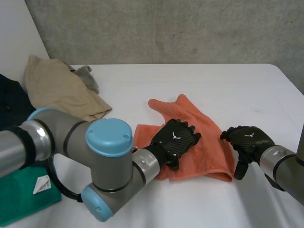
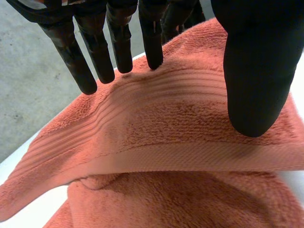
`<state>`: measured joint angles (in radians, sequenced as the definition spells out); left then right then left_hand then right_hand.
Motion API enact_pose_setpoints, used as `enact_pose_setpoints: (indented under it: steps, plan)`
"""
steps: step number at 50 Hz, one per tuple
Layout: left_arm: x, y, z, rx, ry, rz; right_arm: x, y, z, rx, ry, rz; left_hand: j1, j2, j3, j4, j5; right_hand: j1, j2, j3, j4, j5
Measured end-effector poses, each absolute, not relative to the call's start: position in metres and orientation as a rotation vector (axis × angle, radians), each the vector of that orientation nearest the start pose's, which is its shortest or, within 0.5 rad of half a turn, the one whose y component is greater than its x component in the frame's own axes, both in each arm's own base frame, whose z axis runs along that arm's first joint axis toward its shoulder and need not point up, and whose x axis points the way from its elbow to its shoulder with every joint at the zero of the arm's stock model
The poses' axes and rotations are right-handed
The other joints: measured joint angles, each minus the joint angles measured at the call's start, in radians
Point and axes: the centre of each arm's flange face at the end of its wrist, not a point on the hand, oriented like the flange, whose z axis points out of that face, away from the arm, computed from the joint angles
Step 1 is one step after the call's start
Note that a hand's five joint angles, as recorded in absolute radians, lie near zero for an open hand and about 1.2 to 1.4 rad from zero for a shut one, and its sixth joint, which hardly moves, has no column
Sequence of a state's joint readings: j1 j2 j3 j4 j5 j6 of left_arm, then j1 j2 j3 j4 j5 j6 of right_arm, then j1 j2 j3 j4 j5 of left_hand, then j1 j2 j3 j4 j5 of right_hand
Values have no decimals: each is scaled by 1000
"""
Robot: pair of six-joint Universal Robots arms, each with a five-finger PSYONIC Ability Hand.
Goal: Fold the laundry.
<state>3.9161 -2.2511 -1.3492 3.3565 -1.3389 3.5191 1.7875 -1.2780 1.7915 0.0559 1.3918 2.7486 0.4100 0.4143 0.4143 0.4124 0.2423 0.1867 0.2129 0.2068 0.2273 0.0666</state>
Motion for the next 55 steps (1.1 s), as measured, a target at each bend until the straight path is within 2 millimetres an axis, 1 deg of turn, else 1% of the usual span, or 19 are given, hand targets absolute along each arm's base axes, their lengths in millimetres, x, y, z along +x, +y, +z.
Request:
enact_pose_setpoints:
  steps: [5, 6, 7, 9, 12, 15, 19, 21, 22, 24, 26, 30, 32, 35, 38, 39, 43, 52, 55]
  plan:
    - [-410, -180, 139, 1790, 2174, -2146, 206, -247, 159, -934, 2517, -1483, 69, 57, 59, 61, 59, 0, 0, 0, 0, 0]
    - [-413, -180, 137, 1791, 2153, -2154, 207, -247, 159, -935, 2516, -1483, 309, 291, 291, 290, 278, 0, 0, 0, 0, 0]
    - [-414, -180, 137, 1791, 2140, -2161, 207, -247, 160, -935, 2516, -1486, 345, 340, 328, 331, 317, 0, 0, 0, 0, 0]
    - [-418, -181, 139, 1786, 2110, -2187, 206, -248, 161, -932, 2516, -1495, 649, 645, 631, 643, 615, 0, 0, 0, 0, 0]
    - [-421, -182, 148, 1762, 2068, -2242, 205, -251, 164, -925, 2514, -1512, 682, 752, 740, 765, 694, 0, 0, 0, 0, 0]
    - [-422, -184, 165, 1717, 2022, -2314, 204, -253, 168, -918, 2509, -1535, 682, 766, 753, 782, 694, 0, 0, 0, 0, 0]
    - [-418, -189, 201, 1608, 1945, -2430, 203, -256, 180, -906, 2499, -1561, 682, 767, 754, 782, 694, 0, 0, 0, 0, 0]
    - [-416, -190, 207, 1586, 1933, -2446, 203, -256, 181, -905, 2498, -1561, 682, 767, 754, 782, 694, 0, 0, 0, 0, 0]
    - [-411, -195, 222, 1525, 1907, -2481, 203, -255, 187, -894, 2502, -1543, 682, 767, 754, 782, 694, 0, 0, 0, 0, 0]
    - [-409, -196, 227, 1507, 1901, -2489, 204, -254, 189, -890, 2505, -1535, 682, 767, 754, 782, 694, 0, 0, 0, 0, 0]
    - [-399, -203, 247, 1423, 1875, -2519, 205, -251, 195, -849, 2514, -1470, 682, 767, 754, 782, 694, 0, 0, 0, 0, 0]
    - [-390, -206, 262, 1370, 1859, -2539, 214, -245, 195, -760, 2487, -1379, 682, 767, 765, 782, 694, 0, 0, 0, 0, 0]
    - [-388, -206, 266, 1361, 1854, -2545, 221, -243, 193, -718, 2459, -1340, 682, 767, 765, 785, 694, 0, 0, 0, 0, 0]
    - [-386, -206, 271, 1350, 1846, -2557, 243, -240, 183, -609, 2385, -1230, 682, 770, 770, 786, 694, 0, 0, 0, 0, 0]
    - [-386, -205, 272, 1348, 1844, -2561, 251, -239, 178, -571, 2361, -1190, 682, 771, 772, 786, 694, 0, 0, 0, 0, 0]
    - [-386, -205, 273, 1347, 1843, -2563, 263, -240, 168, -512, 2331, -1128, 682, 773, 774, 786, 694, 0, 0, 0, 0, 0]
    - [-387, -205, 273, 1346, 1846, -2564, 281, -242, 154, -425, 2290, -1056, 682, 774, 774, 786, 694, 0, 0, 0, 0, 0]
    - [-388, -201, 270, 1339, 1893, -2569, 300, -248, 143, -231, 2233, -953, 682, 775, 779, 786, 694, 43, 53, 61, 38, 36]
    - [-388, -200, 268, 1340, 1913, -2564, 304, -251, 146, -155, 2204, -913, 682, 775, 779, 786, 694, 164, 184, 195, 172, 152]
